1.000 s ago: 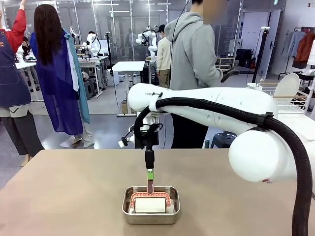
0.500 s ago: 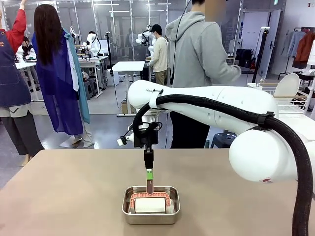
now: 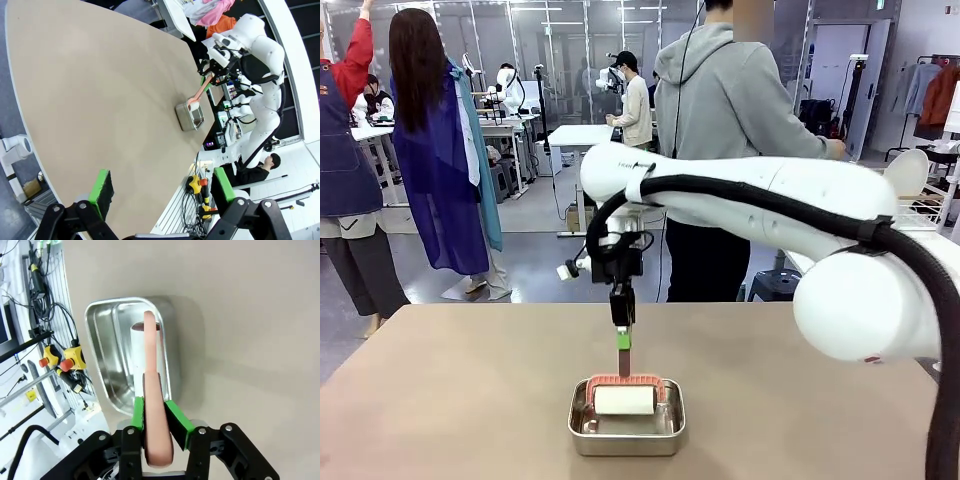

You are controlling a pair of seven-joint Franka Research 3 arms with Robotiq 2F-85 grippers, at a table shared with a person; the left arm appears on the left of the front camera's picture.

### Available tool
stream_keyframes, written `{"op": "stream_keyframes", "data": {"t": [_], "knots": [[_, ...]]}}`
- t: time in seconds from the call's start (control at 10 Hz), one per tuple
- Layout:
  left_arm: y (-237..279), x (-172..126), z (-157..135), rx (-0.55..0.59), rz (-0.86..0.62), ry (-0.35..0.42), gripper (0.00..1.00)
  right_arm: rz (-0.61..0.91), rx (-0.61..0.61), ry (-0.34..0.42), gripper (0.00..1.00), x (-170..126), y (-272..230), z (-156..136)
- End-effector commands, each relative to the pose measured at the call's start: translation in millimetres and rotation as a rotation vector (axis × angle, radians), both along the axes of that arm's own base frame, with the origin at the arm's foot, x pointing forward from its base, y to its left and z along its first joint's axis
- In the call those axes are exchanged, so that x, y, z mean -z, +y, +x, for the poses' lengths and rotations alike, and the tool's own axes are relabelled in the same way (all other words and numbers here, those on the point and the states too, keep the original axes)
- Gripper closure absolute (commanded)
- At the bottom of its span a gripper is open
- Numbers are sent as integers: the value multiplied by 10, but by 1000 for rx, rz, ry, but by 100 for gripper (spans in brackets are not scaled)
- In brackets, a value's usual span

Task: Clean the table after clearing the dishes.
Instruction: When the right (or left) Handle tray is removed, use the right hand (or left hand) to clean the right (or left) side of the table with the Lint Roller.

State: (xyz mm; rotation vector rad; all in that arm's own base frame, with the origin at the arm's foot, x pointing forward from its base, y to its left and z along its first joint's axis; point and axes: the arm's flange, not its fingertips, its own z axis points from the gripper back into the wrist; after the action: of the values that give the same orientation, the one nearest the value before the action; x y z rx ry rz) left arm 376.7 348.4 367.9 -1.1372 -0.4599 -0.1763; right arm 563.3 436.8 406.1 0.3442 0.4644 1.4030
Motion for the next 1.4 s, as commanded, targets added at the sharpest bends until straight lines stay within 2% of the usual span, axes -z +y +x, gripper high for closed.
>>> {"op": "stream_keyframes", "data": {"t": [0.0,0.2,0.3,0.4,0.5,0.6,0.7,0.8,1.1,1.2,1.3], "knots": [[-9,-17,-53,7,7,6,0,-70,94,-103,82,-418,-354,-437],[-9,-17,-53,7,7,6,0,-75,228,-135,82,-735,-781,-593],[-9,-17,-53,7,7,6,0,-56,336,-164,82,-861,-1000,-663],[-9,-17,-53,7,7,6,0,-29,439,-197,82,-932,-1147,-724],[-9,-17,-53,7,7,6,0,-2,482,-222,82,-962,-1251,-771],[-9,-17,-53,7,7,6,0,13,494,-225,82,-958,-1290,-781],[-9,-17,-53,7,7,6,0,28,404,-245,82,-940,-1149,-752],[-9,-17,-53,7,7,6,0,-9,460,-200,82,-1190,-1223,-343],[-9,-17,-53,7,7,6,0,-9,460,-200,82,-1190,-1223,-343],[-9,-17,-53,7,7,6,0,-2,463,-208,77,-1126,-1247,-409],[-9,-17,-53,7,7,6,0,70,606,-163,77,-1214,-1595,-256]]}}
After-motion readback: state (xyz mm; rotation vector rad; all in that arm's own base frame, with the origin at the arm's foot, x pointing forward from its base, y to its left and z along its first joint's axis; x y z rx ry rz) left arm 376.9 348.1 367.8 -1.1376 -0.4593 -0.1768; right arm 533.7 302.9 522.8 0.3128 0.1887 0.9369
